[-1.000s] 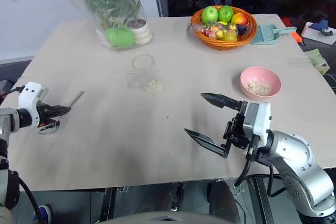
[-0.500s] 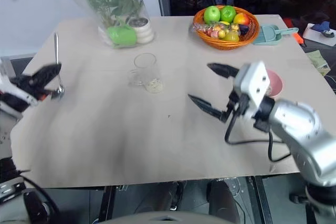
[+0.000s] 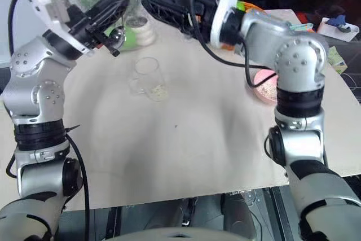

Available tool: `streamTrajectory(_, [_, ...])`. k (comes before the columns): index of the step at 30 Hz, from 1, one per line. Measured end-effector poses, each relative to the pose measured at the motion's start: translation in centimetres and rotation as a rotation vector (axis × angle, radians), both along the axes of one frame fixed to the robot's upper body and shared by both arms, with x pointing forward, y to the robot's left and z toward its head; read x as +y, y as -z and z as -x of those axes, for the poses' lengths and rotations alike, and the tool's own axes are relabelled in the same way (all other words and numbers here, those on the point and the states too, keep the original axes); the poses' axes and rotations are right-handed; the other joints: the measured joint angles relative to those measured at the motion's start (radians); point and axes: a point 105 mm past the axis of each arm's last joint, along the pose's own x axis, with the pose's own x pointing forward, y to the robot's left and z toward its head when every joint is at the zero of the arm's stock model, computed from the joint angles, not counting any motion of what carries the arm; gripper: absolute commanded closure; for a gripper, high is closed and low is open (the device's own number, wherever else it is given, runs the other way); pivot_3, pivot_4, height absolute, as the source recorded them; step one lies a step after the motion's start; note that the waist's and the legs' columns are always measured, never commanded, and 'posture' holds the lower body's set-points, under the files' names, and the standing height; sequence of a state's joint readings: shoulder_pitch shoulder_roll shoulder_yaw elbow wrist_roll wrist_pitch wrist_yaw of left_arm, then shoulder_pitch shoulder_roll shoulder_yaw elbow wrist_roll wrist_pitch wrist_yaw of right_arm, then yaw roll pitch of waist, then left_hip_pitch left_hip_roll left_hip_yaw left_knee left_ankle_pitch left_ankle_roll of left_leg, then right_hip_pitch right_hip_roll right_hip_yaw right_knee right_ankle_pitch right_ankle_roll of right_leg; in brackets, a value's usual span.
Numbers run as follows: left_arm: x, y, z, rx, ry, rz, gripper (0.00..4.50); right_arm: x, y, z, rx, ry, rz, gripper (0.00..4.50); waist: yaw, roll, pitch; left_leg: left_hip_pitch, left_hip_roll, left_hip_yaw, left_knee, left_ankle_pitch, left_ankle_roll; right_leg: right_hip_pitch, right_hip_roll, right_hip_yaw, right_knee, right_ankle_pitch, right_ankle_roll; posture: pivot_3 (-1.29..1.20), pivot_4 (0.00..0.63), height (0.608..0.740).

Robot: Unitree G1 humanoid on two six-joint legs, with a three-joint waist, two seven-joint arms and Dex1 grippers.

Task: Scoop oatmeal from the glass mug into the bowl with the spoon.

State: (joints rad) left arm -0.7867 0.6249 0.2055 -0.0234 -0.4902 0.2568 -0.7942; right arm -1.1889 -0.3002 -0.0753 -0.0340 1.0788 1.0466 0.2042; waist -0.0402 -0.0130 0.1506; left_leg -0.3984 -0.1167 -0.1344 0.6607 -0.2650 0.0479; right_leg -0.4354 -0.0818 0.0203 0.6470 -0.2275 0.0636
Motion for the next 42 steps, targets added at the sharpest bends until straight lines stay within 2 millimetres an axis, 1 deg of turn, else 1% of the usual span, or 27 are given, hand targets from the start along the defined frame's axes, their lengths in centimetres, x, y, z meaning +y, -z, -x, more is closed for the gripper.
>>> streamTrajectory(2, [-0.9, 0.7, -0.5, -0.011, 0.027, -0.05, 4.44, 0.1, -0.2, -0.9, 0.024, 0.028, -0.012, 0.0, -0.003, 0.0, 0.0, 0.0, 0.0, 0.0, 0.002, 0.0, 0.0, 0.0, 0.0, 0.0, 0.002, 0.0, 0.0, 0.0, 0.15, 0.74])
streamTrajectory(4, [-2.1, 1.3, -0.6, -0.029, 0.066, -0.091, 4.44, 0.5, -0.2, -1.6, 0.043, 0.046, -0.023, 0.0, -0.003, 0.0, 0.0, 0.0, 0.0, 0.001, 0.005, 0.0, 0.0, -0.003, 0.0, 0.002, 0.01, 0.0, 0.0, 0.0, 0.15, 0.74])
streamTrajectory(7, [-3.1, 1.7, -0.5, -0.061, 0.091, -0.147, 4.44, 0.9, -0.2, -1.8, 0.047, 0.052, -0.026, 0.0, -0.004, 0.0, 0.0, -0.001, -0.001, 0.003, 0.007, 0.0, 0.0, -0.004, 0.0, 0.005, 0.013, 0.0, 0.0, 0.0, 0.15, 0.74])
streamTrajectory(10, [-3.7, 2.1, -0.4, -0.084, 0.106, -0.184, 4.44, 1.1, -0.1, -2.0, 0.058, 0.049, -0.032, 0.0, -0.003, 0.0, 0.0, -0.001, -0.001, 0.004, 0.008, 0.0, 0.0, -0.005, 0.0, 0.006, 0.015, 0.0, 0.0, 0.0, 0.15, 0.74])
streamTrajectory(13, [-4.0, 2.1, -0.4, -0.103, 0.11, -0.195, 4.5, 1.1, 0.2, -2.3, 0.07, 0.059, -0.028, 0.74, -0.003, 0.0, 0.0, -0.001, -0.001, 0.004, 0.008, 0.0, 0.0, -0.005, 0.0, 0.006, 0.015, 0.0, 0.0, 0.0, 0.15, 0.74])
streamTrajectory(18, [-4.1, 1.8, -0.5, -0.123, 0.112, -0.203, 4.5, 1.0, 0.6, -2.9, 0.09, 0.074, -0.016, 2.84, -0.004, 0.0, 0.0, -0.001, -0.001, 0.004, 0.008, 0.0, 0.0, -0.005, 0.0, 0.006, 0.015, 0.0, 0.0, 0.0, 0.15, 0.74])
streamTrajectory(20, [-4.1, 1.9, -0.5, -0.123, 0.111, -0.21, 4.5, 0.9, 0.8, -3.0, 0.095, 0.07, -0.009, 3.73, -0.004, 0.0, 0.0, -0.001, -0.001, 0.004, 0.008, 0.0, 0.0, -0.005, 0.0, 0.006, 0.015, 0.0, 0.0, 0.0, 0.15, 0.74])
streamTrajectory(21, [-4.1, 2.0, -0.6, -0.117, 0.111, -0.213, 4.5, 1.0, 0.9, -2.9, 0.097, 0.062, -0.002, 4.26, -0.004, 0.0, 0.0, -0.001, -0.001, 0.004, 0.008, 0.0, 0.0, -0.005, 0.0, 0.006, 0.015, 0.0, 0.0, 0.0, 0.15, 0.74])
streamTrajectory(22, [-4.1, 2.1, -0.7, -0.112, 0.111, -0.214, 4.5, 1.1, 1.0, -2.8, 0.098, 0.055, 0.003, 4.4, -0.004, 0.0, 0.0, -0.001, -0.001, 0.004, 0.008, 0.0, 0.0, -0.005, 0.0, 0.006, 0.015, 0.0, 0.0, 0.0, 0.15, 0.74])
streamTrajectory(26, [-4.2, 2.2, -0.6, -0.112, 0.122, -0.222, 4.5, 1.1, 1.0, -2.3, 0.088, 0.058, 0.023, 4.4, -0.003, 0.0, 0.0, -0.001, -0.001, 0.004, 0.008, 0.0, 0.0, -0.005, 0.0, 0.006, 0.015, 0.0, 0.0, 0.0, 0.15, 0.74])
streamTrajectory(29, [-4.1, 2.1, -0.5, -0.072, 0.149, -0.187, 3.38, 0.9, 0.9, -2.3, 0.094, 0.058, 0.018, 4.5, -0.004, 0.0, 0.0, -0.001, -0.001, 0.004, 0.008, 0.0, 0.0, -0.005, 0.0, 0.006, 0.015, 0.0, 0.0, 0.0, 0.15, 0.74])
streamTrajectory(30, [-3.7, 1.9, -0.5, -0.055, 0.144, -0.16, 3.01, 0.6, 0.7, -2.4, 0.095, 0.065, 0.005, 4.5, -0.004, 0.0, 0.0, -0.001, -0.001, 0.004, 0.008, 0.0, 0.0, -0.005, 0.0, 0.006, 0.015, 0.0, 0.0, 0.0, 0.15, 0.74])
streamTrajectory(32, [-2.8, 1.3, -0.6, -0.036, 0.117, -0.111, 2.03, 0.1, 0.4, -2.5, 0.099, 0.077, -0.017, 4.5, -0.005, 0.0, 0.0, -0.001, -0.001, 0.004, 0.008, 0.0, 0.0, -0.005, 0.001, 0.006, 0.015, 0.0, 0.0, 0.0, 0.15, 0.74])
streamTrajectory(33, [-2.4, 1.0, -0.7, -0.026, 0.104, -0.095, 1.68, -0.1, 0.3, -2.6, 0.102, 0.084, -0.026, 4.5, -0.005, 0.0, 0.0, -0.001, -0.001, 0.004, 0.008, 0.0, 0.0, -0.006, 0.001, 0.006, 0.015, 0.0, 0.0, 0.0, 0.15, 0.74])
streamTrajectory(35, [-0.8, 0.4, -0.6, 0.017, 0.069, -0.023, 1.68, -0.6, 0.0, -2.6, 0.111, 0.09, -0.055, 4.5, -0.007, 0.0, 0.0, -0.001, -0.001, 0.004, 0.008, 0.0, 0.0, -0.006, 0.001, 0.007, 0.016, 0.0, 0.0, 0.0, 0.15, 0.74])
streamTrajectory(36, [1.1, -0.2, -0.4, 0.049, 0.025, 0.048, 1.68, -1.3, -0.4, -2.7, 0.12, 0.1, -0.088, 4.5, -0.01, 0.001, 0.0, -0.001, -0.001, 0.004, 0.007, 0.0, 0.0, -0.007, 0.001, 0.008, 0.016, 0.0, 0.0, 0.0, 0.15, 0.74])
streamTrajectory(37, [2.6, -0.5, -0.3, 0.063, -0.015, 0.094, 1.68, -2.0, -0.7, -2.9, 0.123, 0.118, -0.112, 4.5, -0.011, 0.001, 0.0, -0.001, -0.001, 0.004, 0.007, 0.0, 0.0, -0.008, 0.001, 0.008, 0.016, 0.0, 0.0, 0.0, 0.15, 0.74])
streamTrajectory(38, [4.0, -0.7, -0.1, 0.075, -0.054, 0.146, 1.68, -2.6, -1.0, -3.0, 0.129, 0.129, -0.138, 4.5, -0.012, 0.001, 0.0, -0.001, -0.001, 0.003, 0.007, 0.0, 0.0, -0.008, 0.001, 0.008, 0.016, 0.0, 0.0, 0.0, 0.15, 0.74])
streamTrajectory(39, [6.0, -0.6, 0.4, 0.088, -0.115, 0.207, 1.68, -3.0, -1.3, -2.9, 0.138, 0.134, -0.168, 4.5, -0.018, 0.001, 0.0, -0.001, -0.001, 0.004, 0.006, 0.0, 0.0, -0.008, 0.001, 0.009, 0.016, 0.0, 0.0, 0.0, 0.15, 0.74])
streamTrajectory(40, [7.0, -0.2, 0.5, 0.099, -0.146, 0.233, 1.68, -3.4, -1.4, -2.9, 0.137, 0.137, -0.183, 4.5, -0.02, 0.001, 0.0, 0.0, -0.001, 0.003, 0.006, 0.0, 0.0, -0.008, 0.001, 0.009, 0.016, 0.0, 0.0, 0.0, 0.15, 0.74])
streamTrajectory(41, [9.6, 1.3, 1.0, 0.141, -0.231, 0.283, 1.68, -4.1, -1.7, -2.8, 0.143, 0.151, -0.222, 4.5, -0.027, 0.002, 0.0, 0.001, -0.001, 0.003, 0.005, 0.0, 0.0, -0.008, 0.001, 0.009, 0.016, 0.0, 0.0, 0.0, 0.15, 0.74])
streamTrajectory(42, [11.0, 2.9, 1.1, 0.19, -0.283, 0.313, 1.68, -4.9, -1.9, -2.9, 0.147, 0.165, -0.25, 4.5, -0.026, 0.002, 0.0, 0.001, -0.002, 0.003, 0.006, 0.0, 0.0, -0.009, 0.001, 0.009, 0.017, 0.0, 0.0, 0.0, 0.15, 0.74])
